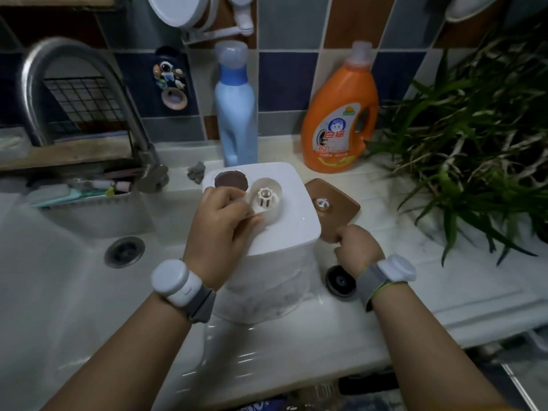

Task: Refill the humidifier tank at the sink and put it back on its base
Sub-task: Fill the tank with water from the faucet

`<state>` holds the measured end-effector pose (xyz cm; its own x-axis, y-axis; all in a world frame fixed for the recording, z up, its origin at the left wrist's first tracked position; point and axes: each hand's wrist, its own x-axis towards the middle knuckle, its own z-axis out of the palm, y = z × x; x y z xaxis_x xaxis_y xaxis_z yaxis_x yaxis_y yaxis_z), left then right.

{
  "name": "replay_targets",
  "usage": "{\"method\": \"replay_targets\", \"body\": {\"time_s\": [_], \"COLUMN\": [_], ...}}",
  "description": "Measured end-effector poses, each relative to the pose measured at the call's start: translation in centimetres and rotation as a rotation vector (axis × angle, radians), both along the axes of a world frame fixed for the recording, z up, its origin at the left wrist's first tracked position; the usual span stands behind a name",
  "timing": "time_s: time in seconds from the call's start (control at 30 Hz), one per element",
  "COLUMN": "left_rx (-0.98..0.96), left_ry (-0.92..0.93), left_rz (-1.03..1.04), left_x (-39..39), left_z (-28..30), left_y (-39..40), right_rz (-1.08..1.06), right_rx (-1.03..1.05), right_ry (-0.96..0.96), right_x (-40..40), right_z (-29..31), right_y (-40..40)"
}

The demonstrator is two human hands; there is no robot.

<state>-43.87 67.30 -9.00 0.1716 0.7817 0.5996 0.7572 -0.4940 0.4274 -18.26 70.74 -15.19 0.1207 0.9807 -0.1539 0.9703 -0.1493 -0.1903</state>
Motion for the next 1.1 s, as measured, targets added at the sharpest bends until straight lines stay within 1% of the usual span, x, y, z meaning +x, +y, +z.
{"method": "replay_targets", "body": {"time_s": [0.13,0.23,0.37,0.6,0.73,0.87,0.97,1.1], "left_rx": [-0.019,-0.054,-0.092,-0.105,-0.132,-0.143,-0.145,-0.146], "left_ry": [-0.020,-0.031,-0.036,-0.022,-0.013,-0.027,-0.026,-0.017], "left_rz": [-0.004,-0.007,-0.009,-0.005,-0.003,0.014,0.017,0.034], "left_x": [0.5,0.7,0.5,0.5,0.6,0.5,0.5,0.4], "left_z": [-0.7,-0.9,-1.2,-1.2,-1.1,-1.3,-1.2,-1.3], "left_y": [0.0,0.3,0.6,0.7,0.8,1.0,1.1,1.1], "right_rz": [-0.074,-0.086,-0.140,-0.149,-0.130,-0.160,-0.074,0.043], "right_rx": [0.020,-0.017,-0.037,-0.106,-0.104,-0.057,-0.035,-0.181], "right_ry": [-0.034,-0.042,0.001,0.018,0.013,0.040,0.017,-0.135], "right_x": [0.7,1.7,2.9,3.8,3.7,3.4,2.4,1.0], "right_z": [-1.3,-1.8,-2.2,-2.2,-2.3,-2.0,-1.4,-1.6], "right_y": [-1.2,-1.6,-1.8,-1.0,-0.9,-1.3,-2.2,-3.7]}}
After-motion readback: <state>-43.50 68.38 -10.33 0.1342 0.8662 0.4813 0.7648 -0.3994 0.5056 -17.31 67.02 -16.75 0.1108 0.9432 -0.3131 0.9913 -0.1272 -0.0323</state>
